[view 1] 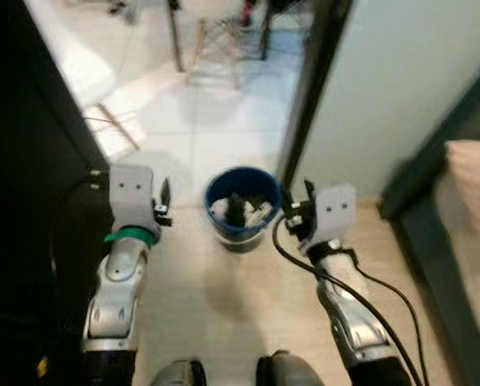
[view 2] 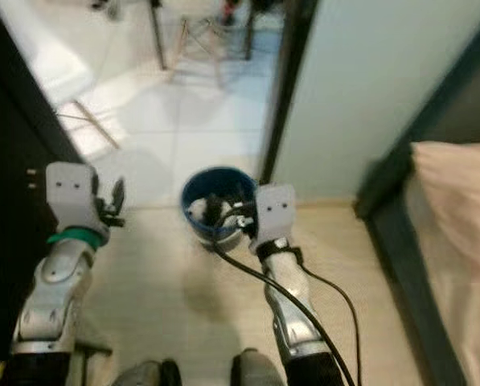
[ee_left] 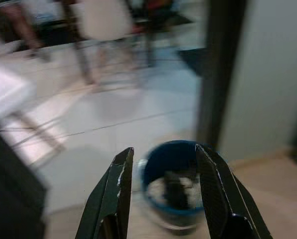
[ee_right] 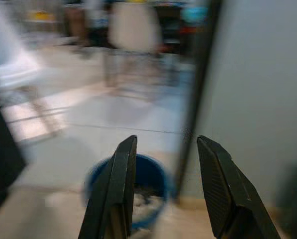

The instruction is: Clean up the room

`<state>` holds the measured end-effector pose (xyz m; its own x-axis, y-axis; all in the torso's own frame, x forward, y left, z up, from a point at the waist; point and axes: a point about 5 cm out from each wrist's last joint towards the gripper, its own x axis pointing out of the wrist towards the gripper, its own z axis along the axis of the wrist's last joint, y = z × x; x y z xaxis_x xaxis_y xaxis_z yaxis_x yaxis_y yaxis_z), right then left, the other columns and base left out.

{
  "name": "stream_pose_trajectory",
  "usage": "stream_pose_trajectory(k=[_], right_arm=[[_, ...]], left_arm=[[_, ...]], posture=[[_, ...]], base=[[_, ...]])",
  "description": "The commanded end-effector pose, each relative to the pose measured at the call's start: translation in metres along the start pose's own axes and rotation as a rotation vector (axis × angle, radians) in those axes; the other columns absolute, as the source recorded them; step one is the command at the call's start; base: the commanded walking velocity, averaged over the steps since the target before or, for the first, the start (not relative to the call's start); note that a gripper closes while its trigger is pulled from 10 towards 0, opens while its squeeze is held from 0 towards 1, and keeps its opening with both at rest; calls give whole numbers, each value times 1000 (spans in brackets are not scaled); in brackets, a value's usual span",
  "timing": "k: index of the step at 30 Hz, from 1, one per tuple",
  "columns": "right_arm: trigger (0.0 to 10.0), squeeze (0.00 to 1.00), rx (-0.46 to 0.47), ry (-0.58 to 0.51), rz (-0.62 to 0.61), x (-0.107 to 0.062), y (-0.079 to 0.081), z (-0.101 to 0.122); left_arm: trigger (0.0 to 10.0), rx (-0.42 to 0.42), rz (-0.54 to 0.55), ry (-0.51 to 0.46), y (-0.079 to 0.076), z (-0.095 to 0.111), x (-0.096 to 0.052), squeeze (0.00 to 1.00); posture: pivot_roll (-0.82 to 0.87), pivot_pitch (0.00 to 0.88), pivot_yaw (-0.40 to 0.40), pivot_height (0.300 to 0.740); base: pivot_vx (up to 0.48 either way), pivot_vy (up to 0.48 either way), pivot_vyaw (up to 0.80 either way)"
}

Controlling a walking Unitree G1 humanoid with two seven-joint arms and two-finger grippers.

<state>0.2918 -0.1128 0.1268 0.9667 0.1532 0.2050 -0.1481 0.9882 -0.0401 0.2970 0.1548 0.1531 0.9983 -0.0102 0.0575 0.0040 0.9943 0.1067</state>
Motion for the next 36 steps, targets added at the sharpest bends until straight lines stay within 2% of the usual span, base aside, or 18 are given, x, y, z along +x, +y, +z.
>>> stream_pose_trajectory(k=[1,7,17,36], right_arm=[[10000,0,10,25,-1,-3,2,-6],[10000,0,12,24,2,-2,2,-6],[10000,0,13,22,8,-2,3,-5],[10000,0,14,12,18,0,3,-4]], left_arm=[[10000,-14,2,16,1,-1,-2,0],[10000,-47,16,45,5,-1,0,0],[10000,-24,5,25,5,3,4,0],[10000,-62,-50,-6,-5,11,7,0]], posture=[[-66,112,38,731],[-67,111,38,731],[-69,105,38,731],[-73,95,38,731]], base=[[0,0,-800],[0,0,-800],[0,0,-800],[0,0,-800]])
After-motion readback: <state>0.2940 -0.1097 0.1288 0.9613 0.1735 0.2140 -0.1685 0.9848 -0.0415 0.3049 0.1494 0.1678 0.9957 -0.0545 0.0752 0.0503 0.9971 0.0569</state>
